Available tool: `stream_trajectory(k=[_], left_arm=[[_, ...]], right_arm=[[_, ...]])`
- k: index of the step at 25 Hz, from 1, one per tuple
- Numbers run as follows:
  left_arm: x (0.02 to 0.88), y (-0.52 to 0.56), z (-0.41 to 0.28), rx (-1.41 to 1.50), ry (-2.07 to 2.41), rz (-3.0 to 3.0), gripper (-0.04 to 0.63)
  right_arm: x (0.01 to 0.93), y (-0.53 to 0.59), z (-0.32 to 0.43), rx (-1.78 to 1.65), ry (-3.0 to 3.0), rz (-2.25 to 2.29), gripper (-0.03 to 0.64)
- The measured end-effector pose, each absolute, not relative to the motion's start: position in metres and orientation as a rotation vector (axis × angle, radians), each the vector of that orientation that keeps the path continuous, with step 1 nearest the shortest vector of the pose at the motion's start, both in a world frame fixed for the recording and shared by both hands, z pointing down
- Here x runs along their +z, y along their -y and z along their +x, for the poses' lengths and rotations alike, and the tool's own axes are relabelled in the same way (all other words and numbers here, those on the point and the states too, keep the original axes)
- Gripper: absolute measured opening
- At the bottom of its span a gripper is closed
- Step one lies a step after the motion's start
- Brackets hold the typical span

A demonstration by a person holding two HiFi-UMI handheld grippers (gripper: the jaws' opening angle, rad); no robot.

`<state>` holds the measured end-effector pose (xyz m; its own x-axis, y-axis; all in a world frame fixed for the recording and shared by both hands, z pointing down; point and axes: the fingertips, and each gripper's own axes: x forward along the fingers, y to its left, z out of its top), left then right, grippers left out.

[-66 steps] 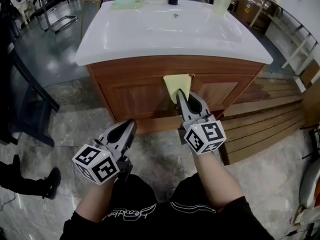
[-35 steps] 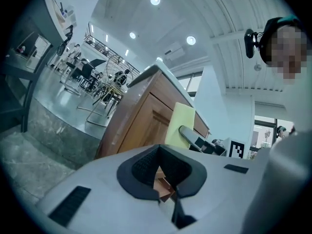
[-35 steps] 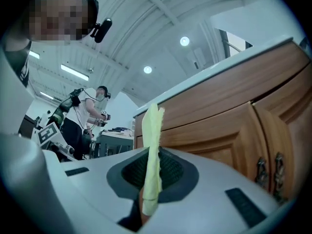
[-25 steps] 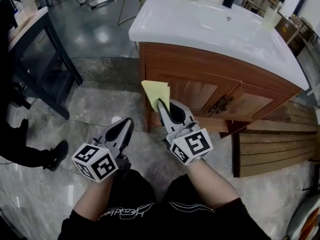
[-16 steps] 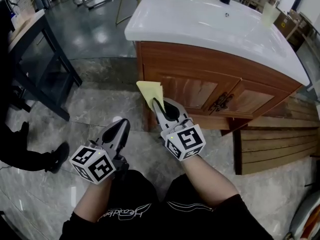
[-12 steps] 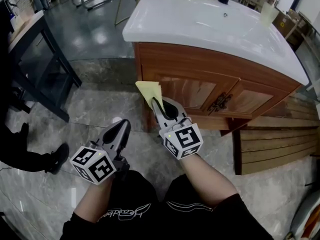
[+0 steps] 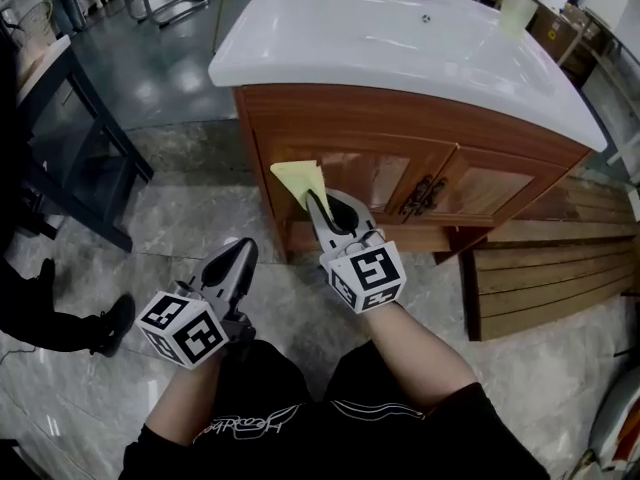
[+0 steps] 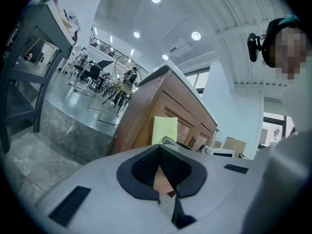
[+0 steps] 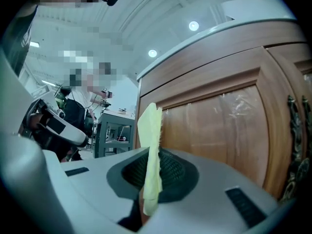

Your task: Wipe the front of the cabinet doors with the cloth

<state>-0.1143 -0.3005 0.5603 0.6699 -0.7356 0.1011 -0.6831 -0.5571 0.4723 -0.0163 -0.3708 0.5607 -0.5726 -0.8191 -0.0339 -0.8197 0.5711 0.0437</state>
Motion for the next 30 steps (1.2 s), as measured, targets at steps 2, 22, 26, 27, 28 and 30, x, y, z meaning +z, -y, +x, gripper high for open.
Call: stream_trajectory(k=[2, 22, 26, 27, 28, 30], left_arm=[[0.559, 0.3, -0.106, -0.143, 1.083, 2.42, 0.005], [0.549, 0.298, -0.032, -0.084, 0.938, 2.518, 0.005], [0.551, 0.297, -0.023, -0.078, 0.913, 2.519, 0.005], [0.55, 0.298, -0.02, -0.079, 0.907, 2.519, 0.005], [0.549, 0.298, -0.018, -0.08, 0.901, 2.521, 0.005], [0.547, 0.297, -0.012, -0.081, 0.888, 2.529, 0.005]], right_arm=[[0.562, 0.37, -0.003, 0.09, -2.769, -1.478, 0.04], [0.55, 0.352, 0.124, 0.129, -2.571, -1.801, 0.04], [0.546, 0.346, 0.14, 0.113, -2.523, -1.846, 0.04], [0.546, 0.345, 0.143, 0.111, -2.517, -1.851, 0.04], [0.546, 0.344, 0.145, 0.109, -2.513, -1.857, 0.04], [0.546, 0.342, 0.151, 0.094, -2.501, -1.867, 0.04]])
